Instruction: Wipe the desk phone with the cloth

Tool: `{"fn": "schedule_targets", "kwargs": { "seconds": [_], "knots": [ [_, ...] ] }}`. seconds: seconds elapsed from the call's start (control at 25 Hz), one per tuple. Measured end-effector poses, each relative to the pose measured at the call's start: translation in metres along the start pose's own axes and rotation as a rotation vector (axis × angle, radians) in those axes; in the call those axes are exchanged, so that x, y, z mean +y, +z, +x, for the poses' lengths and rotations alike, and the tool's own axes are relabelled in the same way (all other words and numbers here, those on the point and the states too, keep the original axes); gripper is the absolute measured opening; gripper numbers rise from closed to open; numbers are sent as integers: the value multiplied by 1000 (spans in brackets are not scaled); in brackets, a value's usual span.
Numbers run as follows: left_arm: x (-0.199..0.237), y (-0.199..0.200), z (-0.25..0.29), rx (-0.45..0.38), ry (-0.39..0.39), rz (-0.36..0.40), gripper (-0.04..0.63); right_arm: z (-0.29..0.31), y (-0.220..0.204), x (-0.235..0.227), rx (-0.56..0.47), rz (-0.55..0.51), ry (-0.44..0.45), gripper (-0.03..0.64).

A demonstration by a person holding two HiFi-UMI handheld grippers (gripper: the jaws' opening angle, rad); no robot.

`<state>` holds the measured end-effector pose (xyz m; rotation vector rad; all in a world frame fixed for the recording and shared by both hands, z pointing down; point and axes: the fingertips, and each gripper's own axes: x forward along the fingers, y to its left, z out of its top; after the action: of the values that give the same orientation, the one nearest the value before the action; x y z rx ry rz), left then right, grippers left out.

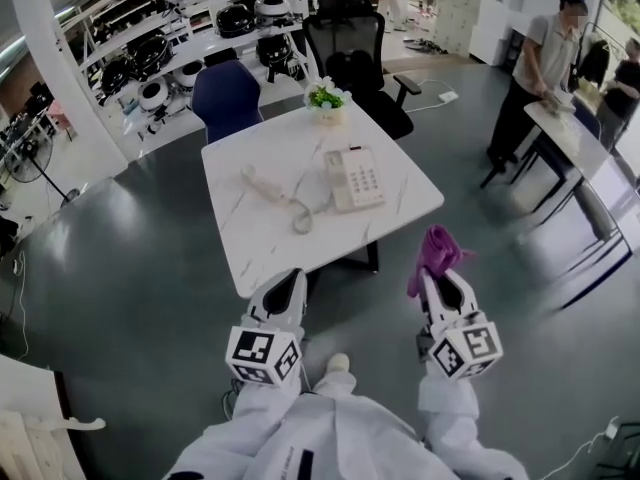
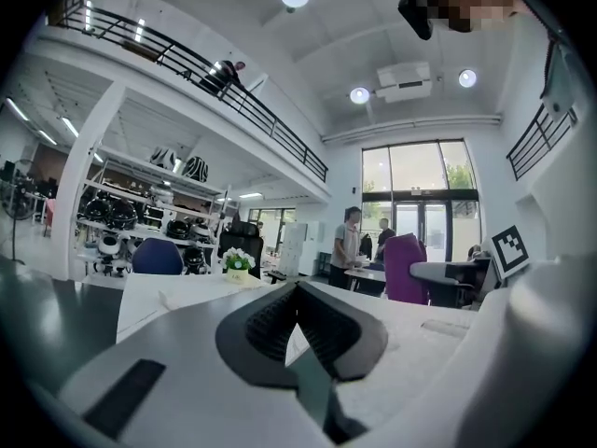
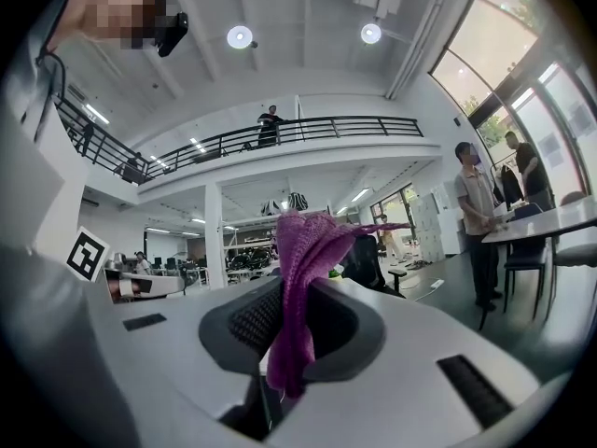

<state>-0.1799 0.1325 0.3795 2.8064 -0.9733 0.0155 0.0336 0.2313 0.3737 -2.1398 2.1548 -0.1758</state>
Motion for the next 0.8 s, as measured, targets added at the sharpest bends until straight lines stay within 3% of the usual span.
{"fn": "schedule_targets", "kwargs": {
  "seconds": [0.4,0.8],
  "knots": [
    [37,13,77,-14,-52,-6,-2,71,6,-28,-3,-10,-30,38],
    [56,6,109,5,-50,-25,-3,106,-1,-39,6,4,-23,38]
  ]
}}
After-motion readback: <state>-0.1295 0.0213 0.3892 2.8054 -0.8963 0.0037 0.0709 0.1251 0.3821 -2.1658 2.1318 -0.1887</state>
